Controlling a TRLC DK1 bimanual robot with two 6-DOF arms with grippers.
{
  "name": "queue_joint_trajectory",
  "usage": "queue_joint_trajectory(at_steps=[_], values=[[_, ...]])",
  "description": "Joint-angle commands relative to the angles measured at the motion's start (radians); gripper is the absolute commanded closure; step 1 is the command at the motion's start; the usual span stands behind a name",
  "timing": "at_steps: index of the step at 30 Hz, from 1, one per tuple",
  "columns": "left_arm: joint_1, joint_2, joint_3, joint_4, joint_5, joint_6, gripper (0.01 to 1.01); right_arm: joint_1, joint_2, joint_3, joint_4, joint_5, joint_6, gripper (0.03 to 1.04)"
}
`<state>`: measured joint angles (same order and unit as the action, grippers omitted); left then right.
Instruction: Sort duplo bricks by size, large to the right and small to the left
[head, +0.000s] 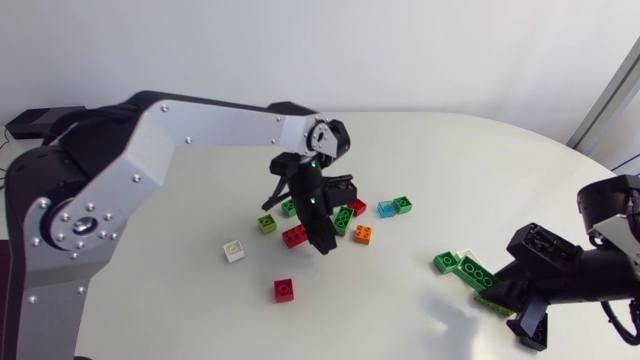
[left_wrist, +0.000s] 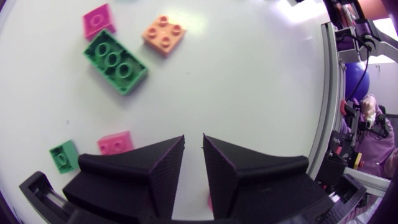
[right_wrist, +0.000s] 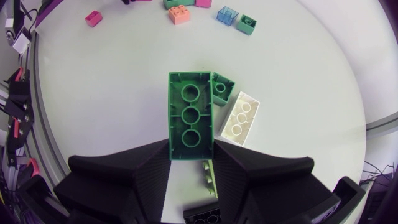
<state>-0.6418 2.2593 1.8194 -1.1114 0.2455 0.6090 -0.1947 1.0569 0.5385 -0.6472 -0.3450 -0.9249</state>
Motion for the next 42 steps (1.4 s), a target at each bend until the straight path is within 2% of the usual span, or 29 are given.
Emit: queue_joint_trajectory(at_steps=[1, 2, 3, 6, 11, 14, 15, 18, 21, 23, 24, 25, 26, 29, 33, 39, 40, 41, 42], values=[[0.067, -0.023, 0.018, -0.008, -0.045, 0.001, 0.784, 0.024, -0.001, -0.018, 0.004, -0.014, -0.002, 0.85], [0.08, -0.02, 0.014, 0.001, -0.064, 0.005, 0.779, 0.031, 0.002, -0.02, 0.008, -0.014, 0.003, 0.85], [0.094, -0.018, 0.006, 0.018, -0.083, 0.006, 0.731, 0.035, 0.006, -0.023, 0.014, -0.014, 0.008, 0.84], [0.11, -0.01, -0.02, 0.053, -0.127, 0.011, 0.433, 0.04, 0.009, -0.034, 0.029, -0.014, 0.009, 0.84], [0.11, 0.02, -0.023, 0.078, -0.153, 0.011, 0.284, 0.04, 0.023, -0.055, 0.058, -0.02, 0.001, 0.83], [0.091, 0.051, -0.025, 0.076, -0.153, 0.005, 0.211, 0.018, 0.035, -0.068, 0.06, -0.028, -0.022, 0.78], [0.087, 0.06, -0.02, 0.076, -0.153, 0.0, 0.202, 0.011, 0.037, -0.071, 0.06, -0.031, -0.028, 0.72], [0.083, 0.089, 0.004, 0.056, -0.149, -0.008, 0.198, -0.02, 0.04, -0.069, 0.058, -0.048, -0.049, 0.43], [0.083, 0.1, 0.004, 0.047, -0.127, -0.003, 0.225, -0.048, 0.041, -0.064, 0.05, -0.063, -0.069, 0.34], [0.085, 0.117, 0.015, 0.045, -0.124, -0.006, 0.413, -0.06, 0.04, -0.06, 0.041, -0.072, -0.077, 0.34], [0.085, 0.125, 0.024, 0.045, -0.123, -0.009, 0.541, -0.064, 0.037, -0.057, 0.034, -0.077, -0.08, 0.34], [0.085, 0.131, 0.029, 0.045, -0.121, -0.012, 0.775, -0.072, 0.031, -0.051, 0.024, -0.081, -0.081, 0.34], [0.079, 0.131, 0.029, 0.044, -0.115, -0.014, 0.798, -0.074, 0.02, -0.045, 0.014, -0.086, -0.083, 0.34], [0.041, 0.117, 0.027, 0.042, -0.109, -0.017, 0.811, -0.075, -0.014, -0.018, -0.016, -0.109, -0.075, 0.34], [-0.03, 0.115, 0.09, 0.013, -0.071, -0.038, 0.815, -0.043, -0.012, 0.018, -0.009, -0.118, -0.017, 0.34], [-0.182, 0.22, 0.33, -0.134, 0.052, -0.051, 0.807, -0.009, 0.0, 0.023, 0.012, -0.111, 0.028, 0.34], [-0.208, 0.238, 0.383, -0.143, 0.101, -0.058, 0.764, -0.009, 0.005, 0.02, 0.017, -0.109, 0.029, 0.34], [-0.228, 0.256, 0.436, -0.145, 0.124, -0.075, 0.623, -0.009, 0.008, 0.018, 0.017, -0.107, 0.029, 0.34], [-0.24, 0.29, 0.514, -0.166, 0.124, -0.086, 0.415, -0.008, 0.011, 0.015, 0.017, -0.106, 0.029, 0.32]])
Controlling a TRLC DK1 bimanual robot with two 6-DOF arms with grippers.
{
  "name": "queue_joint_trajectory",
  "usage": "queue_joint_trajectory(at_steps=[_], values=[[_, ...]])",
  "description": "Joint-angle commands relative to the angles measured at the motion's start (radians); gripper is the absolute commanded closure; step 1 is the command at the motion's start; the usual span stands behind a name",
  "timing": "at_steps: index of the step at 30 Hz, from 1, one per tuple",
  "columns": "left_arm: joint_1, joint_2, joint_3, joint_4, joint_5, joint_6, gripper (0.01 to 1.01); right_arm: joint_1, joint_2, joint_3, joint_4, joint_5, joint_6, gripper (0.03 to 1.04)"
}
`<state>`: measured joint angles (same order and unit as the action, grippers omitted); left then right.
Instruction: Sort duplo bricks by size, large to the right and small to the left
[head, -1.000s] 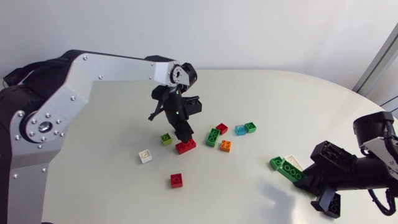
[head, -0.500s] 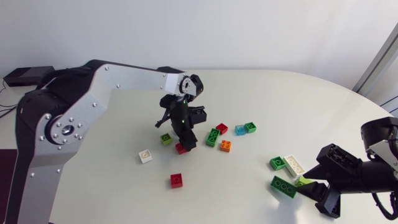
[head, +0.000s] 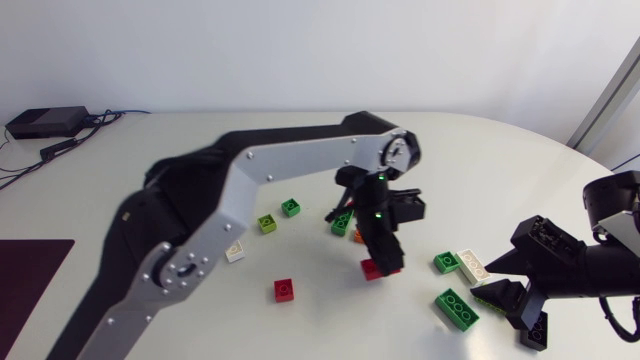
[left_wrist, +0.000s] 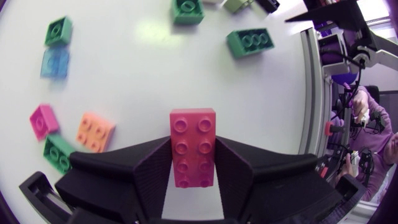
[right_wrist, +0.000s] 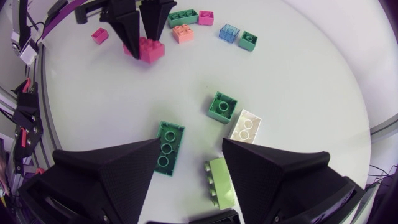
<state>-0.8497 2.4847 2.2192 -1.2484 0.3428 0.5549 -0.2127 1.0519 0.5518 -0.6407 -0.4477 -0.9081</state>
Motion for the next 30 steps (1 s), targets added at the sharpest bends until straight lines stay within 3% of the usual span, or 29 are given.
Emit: queue_joint_trajectory(at_steps=[1, 2, 3, 8, 13, 17, 24, 30], values=[[-0.034, 0.106, 0.214, -0.074, 0.025, -0.036, 0.218, 0.015, 0.016, -0.003, 0.01, -0.002, 0.012, 0.32], [-0.028, 0.141, 0.306, -0.126, 0.027, -0.035, 0.095, 0.019, 0.016, -0.004, 0.01, 0.0, 0.015, 0.32], [-0.017, 0.157, 0.347, -0.144, 0.027, -0.035, 0.048, 0.019, 0.016, -0.004, 0.01, 0.001, 0.017, 0.32], [0.089, 0.141, 0.35, -0.131, -0.042, -0.046, 0.046, 0.032, 0.03, -0.006, 0.027, 0.009, 0.021, 0.32], [0.164, 0.158, 0.321, -0.098, -0.122, -0.072, 0.049, 0.084, 0.105, 0.023, 0.124, 0.047, 0.101, 0.32], [0.155, 0.135, 0.24, -0.028, -0.12, -0.075, 0.056, 0.11, 0.243, 0.068, 0.25, 0.113, 0.158, 0.3], [0.103, 0.152, 0.227, -0.016, -0.102, -0.072, 0.085, 0.159, 0.398, 0.106, 0.331, 0.162, 0.219, 0.3], [0.112, 0.163, 0.218, -0.016, -0.102, -0.067, 0.087, 0.225, 0.473, 0.108, 0.394, 0.208, 0.265, 0.3]])
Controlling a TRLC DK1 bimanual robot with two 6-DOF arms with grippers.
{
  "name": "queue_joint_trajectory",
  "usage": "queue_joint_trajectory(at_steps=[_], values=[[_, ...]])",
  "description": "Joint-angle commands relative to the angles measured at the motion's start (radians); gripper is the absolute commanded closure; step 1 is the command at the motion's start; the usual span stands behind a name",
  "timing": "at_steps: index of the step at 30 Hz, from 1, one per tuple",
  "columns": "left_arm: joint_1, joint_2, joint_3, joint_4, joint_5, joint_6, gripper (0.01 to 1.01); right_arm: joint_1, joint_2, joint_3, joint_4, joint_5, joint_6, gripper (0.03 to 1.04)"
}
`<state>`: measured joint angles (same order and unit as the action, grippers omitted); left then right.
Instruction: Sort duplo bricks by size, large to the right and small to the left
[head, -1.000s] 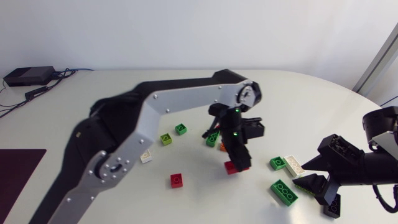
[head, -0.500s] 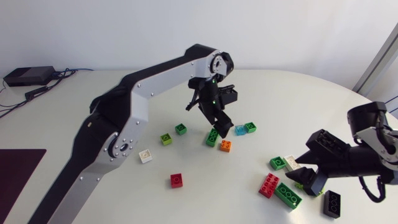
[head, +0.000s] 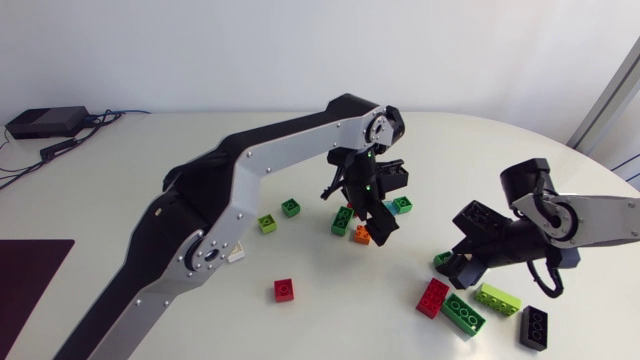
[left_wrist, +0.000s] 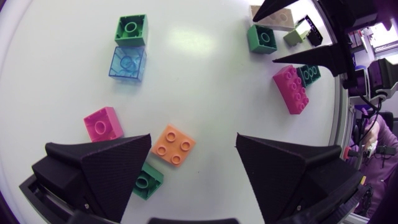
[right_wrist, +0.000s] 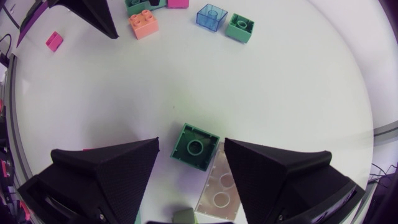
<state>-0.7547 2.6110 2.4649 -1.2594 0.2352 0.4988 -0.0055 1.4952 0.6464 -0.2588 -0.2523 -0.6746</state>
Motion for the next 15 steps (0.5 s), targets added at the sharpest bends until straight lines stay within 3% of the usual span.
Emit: queue_joint_trajectory(at_steps=[1, 6, 7, 8, 10, 15], values=[[0.02, 0.037, -0.034, -0.005, 0.004, -0.009, 0.089, 0.022, 0.042, 0.013, 0.023, 0.019, 0.037, 0.3], [0.025, 0.035, -0.046, 0.005, 0.006, -0.008, 0.1, 0.039, 0.088, 0.002, 0.049, 0.041, 0.05, 0.31], [0.023, 0.034, -0.05, 0.005, 0.006, -0.008, 0.102, 0.047, 0.089, -0.004, 0.05, 0.05, 0.05, 0.4], [0.02, 0.029, -0.055, 0.005, 0.006, -0.006, 0.113, 0.048, 0.083, -0.014, 0.061, 0.054, 0.053, 0.6], [0.018, 0.02, -0.069, 0.003, 0.006, -0.005, 0.121, 0.048, 0.071, -0.028, 0.062, 0.058, 0.056, 0.83], [0.02, -0.014, -0.095, 0.003, 0.007, 0.003, 0.166, 0.065, 0.017, -0.053, 0.049, 0.079, 0.053, 0.84]])
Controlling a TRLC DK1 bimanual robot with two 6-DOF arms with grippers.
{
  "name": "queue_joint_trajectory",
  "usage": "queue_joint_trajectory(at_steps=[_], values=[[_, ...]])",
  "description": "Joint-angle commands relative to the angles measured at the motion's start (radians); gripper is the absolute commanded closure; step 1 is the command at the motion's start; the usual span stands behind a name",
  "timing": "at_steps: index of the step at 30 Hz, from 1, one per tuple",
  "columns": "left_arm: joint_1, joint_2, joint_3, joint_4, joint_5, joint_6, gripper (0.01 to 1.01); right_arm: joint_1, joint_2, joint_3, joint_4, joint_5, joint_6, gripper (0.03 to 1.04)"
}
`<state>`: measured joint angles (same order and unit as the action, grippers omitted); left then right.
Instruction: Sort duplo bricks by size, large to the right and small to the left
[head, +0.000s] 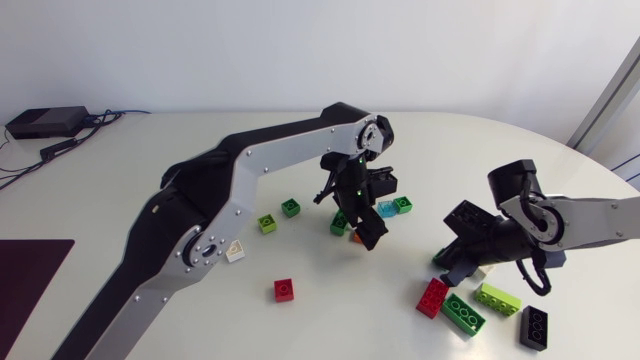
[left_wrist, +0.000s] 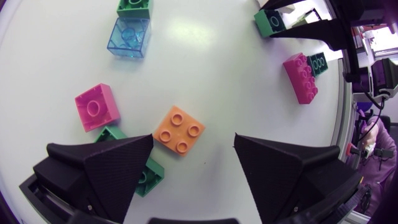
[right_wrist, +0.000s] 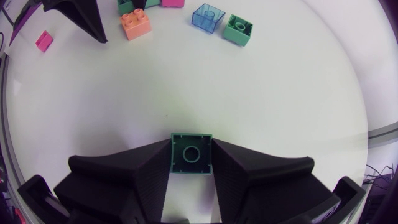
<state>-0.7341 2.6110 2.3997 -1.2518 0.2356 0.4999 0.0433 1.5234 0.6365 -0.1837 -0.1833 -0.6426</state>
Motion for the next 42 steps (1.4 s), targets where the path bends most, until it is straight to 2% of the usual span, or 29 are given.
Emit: queue_joint_trajectory(at_steps=[1, 4, 6, 12, 13, 15, 16, 19, 25, 29, 34, 37, 39, 42], values=[[0.002, -0.022, -0.034, -0.005, 0.007, 0.002, 0.174, 0.026, -0.025, -0.04, -0.031, 0.011, 0.026, 0.84], [0.019, -0.077, -0.065, 0.002, 0.016, 0.002, 0.174, 0.086, -0.071, -0.015, -0.074, 0.018, 0.061, 0.84], [0.042, -0.137, -0.091, 0.005, 0.019, 0.002, 0.17, 0.162, -0.101, -0.004, -0.1, 0.025, 0.1, 0.84], [0.108, -0.275, -0.192, 0.015, 0.025, 0.014, 0.149, 0.471, -0.085, 0.02, -0.115, 0.053, 0.251, 0.83], [0.119, -0.282, -0.201, 0.017, 0.025, 0.015, 0.148, 0.514, -0.055, 0.034, -0.106, 0.064, 0.276, 0.68], [0.125, -0.284, -0.206, 0.022, 0.025, 0.015, 0.139, 0.561, -0.02, 0.045, -0.072, 0.09, 0.293, 0.22], [0.124, -0.279, -0.206, 0.028, 0.025, 0.015, 0.138, 0.564, -0.014, 0.052, -0.072, 0.093, 0.294, 0.17], [0.099, -0.246, -0.201, 0.043, 0.034, 0.012, 0.123, 0.507, -0.074, 0.037, -0.082, 0.079, 0.274, 0.12], [0.033, -0.114, -0.094, 0.04, 0.047, -0.011, 0.123, 0.181, -0.206, -0.001, -0.148, -0.044, 0.126, 0.1], [0.004, -0.009, 0.026, -0.029, 0.045, -0.032, 0.125, 0.036, -0.221, -0.003, -0.174, -0.081, 0.047, 0.1], [0.002, 0.092, 0.161, -0.09, 0.03, -0.063, 0.126, -0.034, -0.239, -0.008, -0.188, -0.104, 0.008, 0.1], [0.002, 0.189, 0.32, -0.17, 0.01, -0.083, 0.138, -0.043, -0.241, -0.008, -0.186, -0.104, 0.003, 0.1], [-0.004, 0.222, 0.38, -0.17, 0.002, -0.103, 0.185, -0.043, -0.239, -0.001, -0.186, -0.104, 0.004, 0.1], [-0.016, 0.244, 0.447, -0.172, -0.002, -0.118, 0.192, -0.039, -0.235, 0.014, -0.184, -0.102, 0.014, 0.1]])
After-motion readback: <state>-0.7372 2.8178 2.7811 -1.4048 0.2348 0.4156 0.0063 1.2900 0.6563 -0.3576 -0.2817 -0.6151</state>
